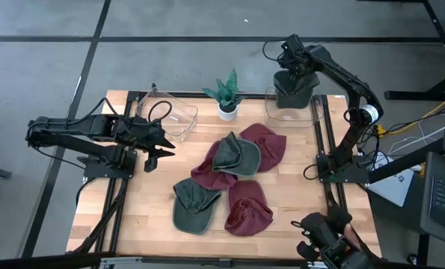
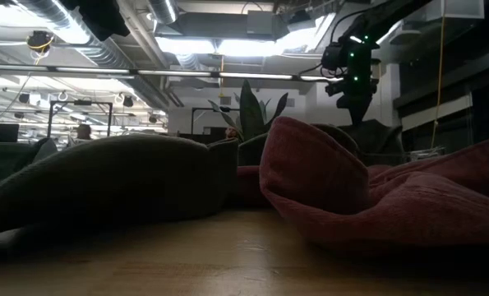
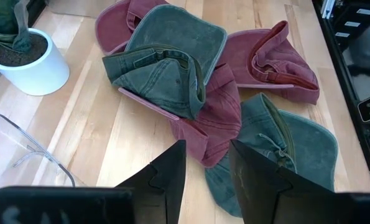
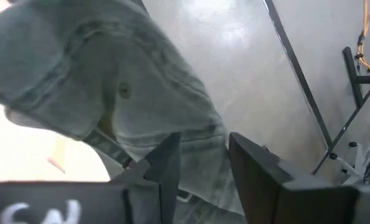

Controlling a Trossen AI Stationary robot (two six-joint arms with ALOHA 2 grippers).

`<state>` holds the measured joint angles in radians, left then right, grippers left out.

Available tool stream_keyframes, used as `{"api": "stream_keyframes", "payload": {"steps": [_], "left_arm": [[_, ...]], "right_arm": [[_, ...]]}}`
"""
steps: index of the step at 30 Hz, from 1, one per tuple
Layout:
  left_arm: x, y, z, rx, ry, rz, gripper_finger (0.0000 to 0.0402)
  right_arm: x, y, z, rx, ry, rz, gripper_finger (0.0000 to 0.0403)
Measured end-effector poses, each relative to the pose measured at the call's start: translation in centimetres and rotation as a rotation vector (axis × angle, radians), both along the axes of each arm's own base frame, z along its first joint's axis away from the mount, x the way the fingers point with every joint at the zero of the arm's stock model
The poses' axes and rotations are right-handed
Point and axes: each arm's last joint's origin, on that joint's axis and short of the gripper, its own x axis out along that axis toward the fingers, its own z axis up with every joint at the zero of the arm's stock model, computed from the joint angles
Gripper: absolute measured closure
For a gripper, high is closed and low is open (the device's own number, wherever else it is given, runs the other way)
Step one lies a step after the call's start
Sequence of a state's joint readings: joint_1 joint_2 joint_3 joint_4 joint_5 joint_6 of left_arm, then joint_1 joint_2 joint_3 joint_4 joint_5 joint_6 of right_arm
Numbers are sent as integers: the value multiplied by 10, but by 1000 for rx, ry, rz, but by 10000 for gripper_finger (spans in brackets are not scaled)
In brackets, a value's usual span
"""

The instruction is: Pick & Place hat

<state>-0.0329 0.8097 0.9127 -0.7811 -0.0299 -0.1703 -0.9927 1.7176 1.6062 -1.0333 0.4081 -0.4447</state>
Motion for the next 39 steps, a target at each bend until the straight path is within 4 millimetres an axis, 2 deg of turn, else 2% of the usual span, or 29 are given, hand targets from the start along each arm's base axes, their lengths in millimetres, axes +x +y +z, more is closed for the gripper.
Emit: {"api": "stream_keyframes", "payload": {"steps": [7,16,19,24,30,34,39], "left_arm": [[0,0,0,0,0,0,284],[0,0,0,0,0,0,283],[0,0,0,0,0,0,285],[0,0,0,0,0,0,286],[0,0,0,0,0,0,283],[0,0,0,0,0,0,282],[0,0,0,0,0,0,283]], "right_arm": [[4,12,11,-21,-13,30,250],[-5,23,31,-95,-27,-3,249],[-7,34,42,-123,-82,-37,249],[-8,66,63,-40,-320,4,249],[3,109,80,178,-584,181,249],[19,136,85,307,-679,344,249],[39,165,82,393,-670,490,249]]}}
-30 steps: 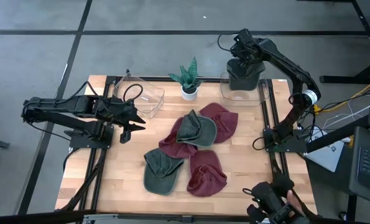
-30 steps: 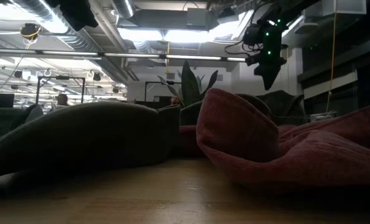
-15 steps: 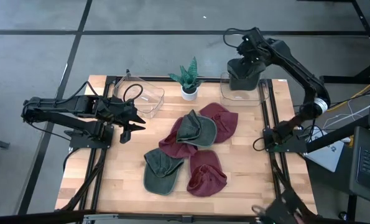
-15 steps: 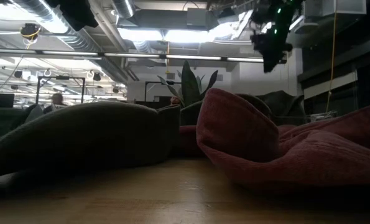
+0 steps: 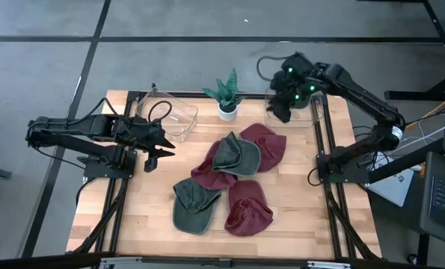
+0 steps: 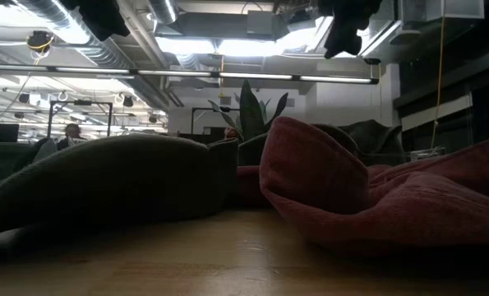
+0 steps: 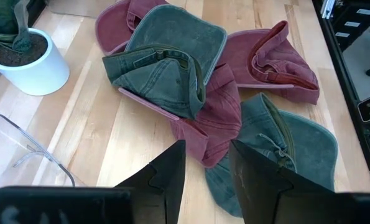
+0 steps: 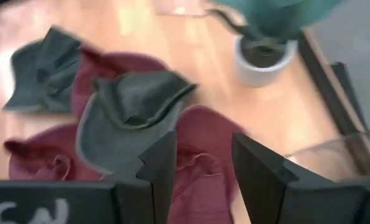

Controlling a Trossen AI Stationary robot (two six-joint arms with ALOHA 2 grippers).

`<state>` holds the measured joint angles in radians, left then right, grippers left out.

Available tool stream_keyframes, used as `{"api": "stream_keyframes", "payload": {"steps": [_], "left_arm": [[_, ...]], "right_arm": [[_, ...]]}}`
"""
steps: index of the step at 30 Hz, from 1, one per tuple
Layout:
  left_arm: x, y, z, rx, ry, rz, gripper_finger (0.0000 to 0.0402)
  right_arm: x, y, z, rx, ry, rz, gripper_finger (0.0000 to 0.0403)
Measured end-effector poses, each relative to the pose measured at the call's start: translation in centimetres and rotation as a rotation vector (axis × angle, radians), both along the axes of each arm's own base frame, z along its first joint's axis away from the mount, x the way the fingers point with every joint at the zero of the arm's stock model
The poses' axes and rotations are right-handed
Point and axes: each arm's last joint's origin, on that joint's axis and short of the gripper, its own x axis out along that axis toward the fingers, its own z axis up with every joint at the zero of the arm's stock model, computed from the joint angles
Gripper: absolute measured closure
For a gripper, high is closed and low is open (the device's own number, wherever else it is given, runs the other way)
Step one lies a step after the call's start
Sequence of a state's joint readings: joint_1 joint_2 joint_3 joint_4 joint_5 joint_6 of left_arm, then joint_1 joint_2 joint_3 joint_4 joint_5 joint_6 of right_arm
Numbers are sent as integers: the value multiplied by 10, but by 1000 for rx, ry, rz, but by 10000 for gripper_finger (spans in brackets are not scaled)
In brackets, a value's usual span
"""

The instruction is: Pick & Place hat

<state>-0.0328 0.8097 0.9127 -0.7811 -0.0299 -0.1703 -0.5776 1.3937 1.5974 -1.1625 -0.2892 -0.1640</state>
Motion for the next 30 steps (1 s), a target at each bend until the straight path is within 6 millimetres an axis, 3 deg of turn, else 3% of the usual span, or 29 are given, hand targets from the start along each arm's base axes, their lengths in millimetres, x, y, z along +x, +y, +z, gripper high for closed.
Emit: {"api": "stream_keyframes", "payload": {"steps": [6,14,22,30], "left_arm": [[0,0,0,0,0,0,282],[0,0,0,0,0,0,285],[0,0,0,0,0,0,285],[0,0,0,0,0,0,286]], "right_arm": [[16,21,-18,75,93,59,249],[36,39,-76,158,212,99,249],[75,50,-111,98,121,161,249],[105,52,-141,3,182,164,249]]}}
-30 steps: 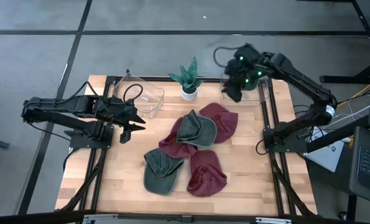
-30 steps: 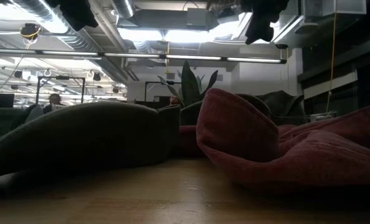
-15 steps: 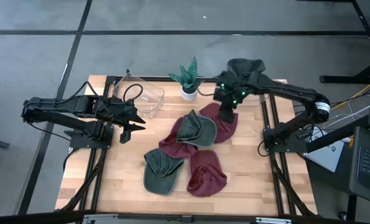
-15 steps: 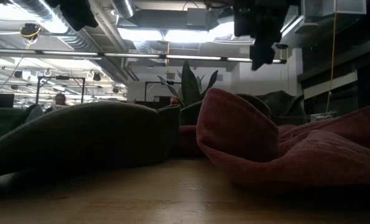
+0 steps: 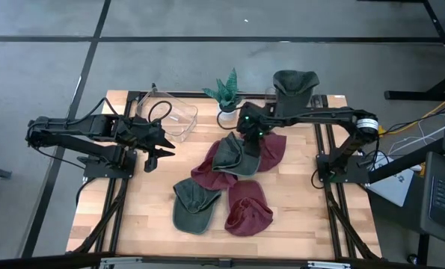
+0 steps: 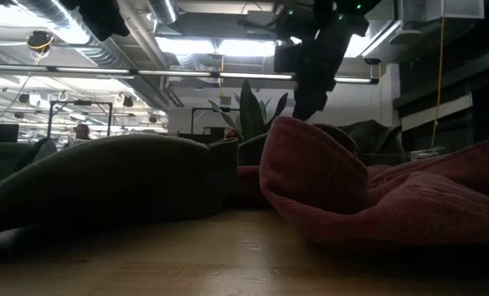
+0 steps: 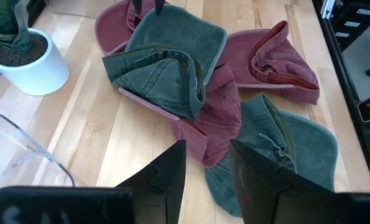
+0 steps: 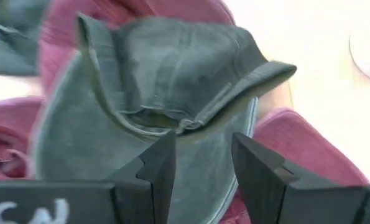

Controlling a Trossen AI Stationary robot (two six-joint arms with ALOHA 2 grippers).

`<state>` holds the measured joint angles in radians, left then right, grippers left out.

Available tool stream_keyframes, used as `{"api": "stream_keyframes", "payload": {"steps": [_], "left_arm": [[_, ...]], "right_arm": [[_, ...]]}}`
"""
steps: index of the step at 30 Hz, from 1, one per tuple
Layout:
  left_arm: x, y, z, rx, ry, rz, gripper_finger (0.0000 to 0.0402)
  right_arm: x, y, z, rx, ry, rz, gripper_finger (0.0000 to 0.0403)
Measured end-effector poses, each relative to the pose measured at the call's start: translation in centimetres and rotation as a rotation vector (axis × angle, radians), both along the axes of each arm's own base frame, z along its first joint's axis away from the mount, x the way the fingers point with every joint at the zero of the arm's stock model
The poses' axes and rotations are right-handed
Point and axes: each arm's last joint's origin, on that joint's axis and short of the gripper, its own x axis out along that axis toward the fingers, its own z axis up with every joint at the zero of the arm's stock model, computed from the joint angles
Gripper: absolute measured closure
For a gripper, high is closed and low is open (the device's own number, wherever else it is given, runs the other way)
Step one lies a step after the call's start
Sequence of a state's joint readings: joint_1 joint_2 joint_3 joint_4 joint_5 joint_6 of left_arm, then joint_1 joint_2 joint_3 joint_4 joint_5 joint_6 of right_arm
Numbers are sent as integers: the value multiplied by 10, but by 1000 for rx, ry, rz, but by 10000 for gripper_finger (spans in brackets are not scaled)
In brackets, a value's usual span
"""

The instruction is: Pick & Place hat

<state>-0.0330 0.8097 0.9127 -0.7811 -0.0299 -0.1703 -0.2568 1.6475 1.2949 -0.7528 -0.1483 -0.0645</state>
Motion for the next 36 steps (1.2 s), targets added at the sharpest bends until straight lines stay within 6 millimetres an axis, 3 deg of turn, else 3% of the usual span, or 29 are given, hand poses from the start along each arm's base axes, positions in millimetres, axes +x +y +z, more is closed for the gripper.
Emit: {"api": "stream_keyframes", "payload": {"steps": [8,16,36], "left_arm": [[0,0,0,0,1,0,285],[0,0,0,24,-6,-19,286],[6,0,7,80,-95,-35,281]], "right_arm": [[6,-3,-14,-31,54,-24,249],[0,12,-5,-20,67,30,249],[-6,14,-5,-46,124,20,249]]}}
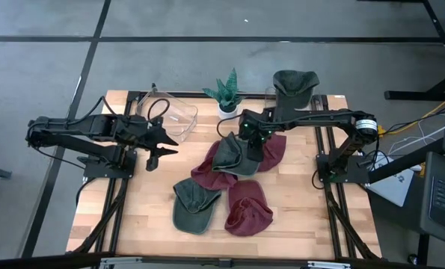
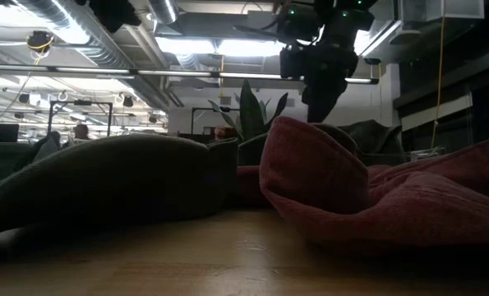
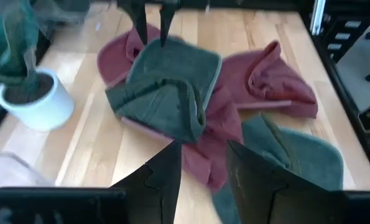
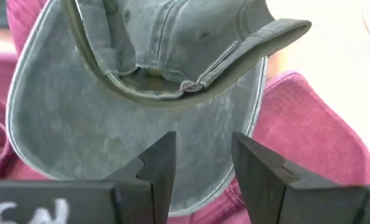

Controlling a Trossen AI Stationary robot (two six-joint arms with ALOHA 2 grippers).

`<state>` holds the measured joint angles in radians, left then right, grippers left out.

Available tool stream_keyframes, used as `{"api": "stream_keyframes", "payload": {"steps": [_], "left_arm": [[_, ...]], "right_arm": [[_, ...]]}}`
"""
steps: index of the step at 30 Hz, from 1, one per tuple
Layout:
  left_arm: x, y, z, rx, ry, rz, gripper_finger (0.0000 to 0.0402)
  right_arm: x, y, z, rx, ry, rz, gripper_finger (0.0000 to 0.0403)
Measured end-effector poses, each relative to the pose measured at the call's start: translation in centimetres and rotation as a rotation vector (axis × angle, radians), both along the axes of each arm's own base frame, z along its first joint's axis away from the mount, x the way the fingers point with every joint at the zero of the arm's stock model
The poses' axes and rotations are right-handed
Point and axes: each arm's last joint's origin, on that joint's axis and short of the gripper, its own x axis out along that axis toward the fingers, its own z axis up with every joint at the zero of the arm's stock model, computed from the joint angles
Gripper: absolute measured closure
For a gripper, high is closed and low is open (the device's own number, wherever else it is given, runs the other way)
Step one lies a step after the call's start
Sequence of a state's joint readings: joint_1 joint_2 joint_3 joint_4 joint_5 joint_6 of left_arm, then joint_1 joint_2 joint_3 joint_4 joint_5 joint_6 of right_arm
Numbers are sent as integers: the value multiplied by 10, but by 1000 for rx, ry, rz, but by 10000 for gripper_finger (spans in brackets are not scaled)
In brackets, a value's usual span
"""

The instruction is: Pick & Place hat

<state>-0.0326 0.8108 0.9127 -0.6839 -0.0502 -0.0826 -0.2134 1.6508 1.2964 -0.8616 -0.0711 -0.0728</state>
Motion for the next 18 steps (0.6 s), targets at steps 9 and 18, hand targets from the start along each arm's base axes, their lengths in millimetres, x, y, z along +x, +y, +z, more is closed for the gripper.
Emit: {"api": "stream_keyframes", "payload": {"steps": [9,18], "left_arm": [[24,-1,0,-83,-121,50,285],[60,3,-12,-137,-129,100,286]], "right_arm": [[-4,1,21,-6,57,51,249],[-28,3,45,-106,108,92,249]]}}
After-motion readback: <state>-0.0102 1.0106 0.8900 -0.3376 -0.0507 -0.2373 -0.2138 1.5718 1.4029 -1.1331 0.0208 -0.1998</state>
